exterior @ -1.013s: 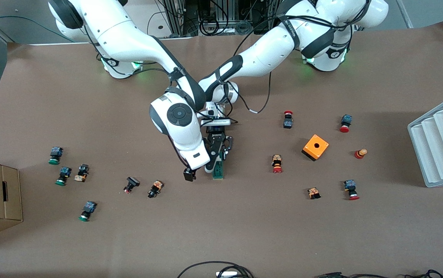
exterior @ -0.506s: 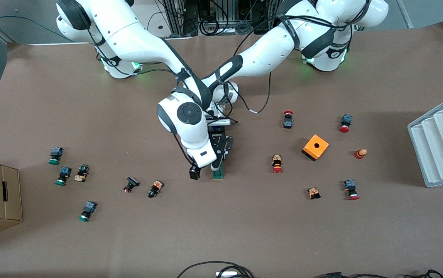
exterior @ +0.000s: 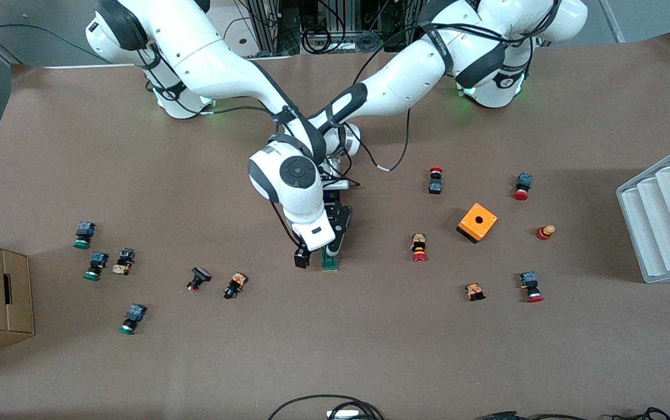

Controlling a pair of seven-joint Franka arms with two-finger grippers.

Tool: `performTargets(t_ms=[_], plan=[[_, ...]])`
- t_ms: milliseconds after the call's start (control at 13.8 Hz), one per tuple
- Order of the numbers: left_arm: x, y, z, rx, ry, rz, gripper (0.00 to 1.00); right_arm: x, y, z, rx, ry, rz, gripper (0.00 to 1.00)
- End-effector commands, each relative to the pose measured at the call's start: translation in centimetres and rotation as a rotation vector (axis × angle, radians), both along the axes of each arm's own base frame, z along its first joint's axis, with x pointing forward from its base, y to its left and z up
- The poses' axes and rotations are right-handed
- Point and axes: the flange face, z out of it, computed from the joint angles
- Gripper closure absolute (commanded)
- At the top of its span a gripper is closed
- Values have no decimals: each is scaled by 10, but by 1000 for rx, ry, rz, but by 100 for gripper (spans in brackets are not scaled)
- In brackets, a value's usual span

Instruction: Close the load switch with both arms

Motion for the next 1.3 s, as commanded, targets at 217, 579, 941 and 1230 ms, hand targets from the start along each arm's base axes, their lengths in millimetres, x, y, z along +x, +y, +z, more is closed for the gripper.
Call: performTargets(t_ms=[217,579,941,1230], plan=[[-3,1,-12,-5,-11,-9,38,-1,15,-11,-6,-31,-4,5],[-2,1,-12,-5,-11,-7,38,-6,22,-19,-7,-32,8,5],[-2,1,-12,-5,-12,-9,38,-6,22,-29,-2,-36,9,5],[-3,1,-13,-2,-13,-15,38,-7,24,-34,9,-44,-12,5]])
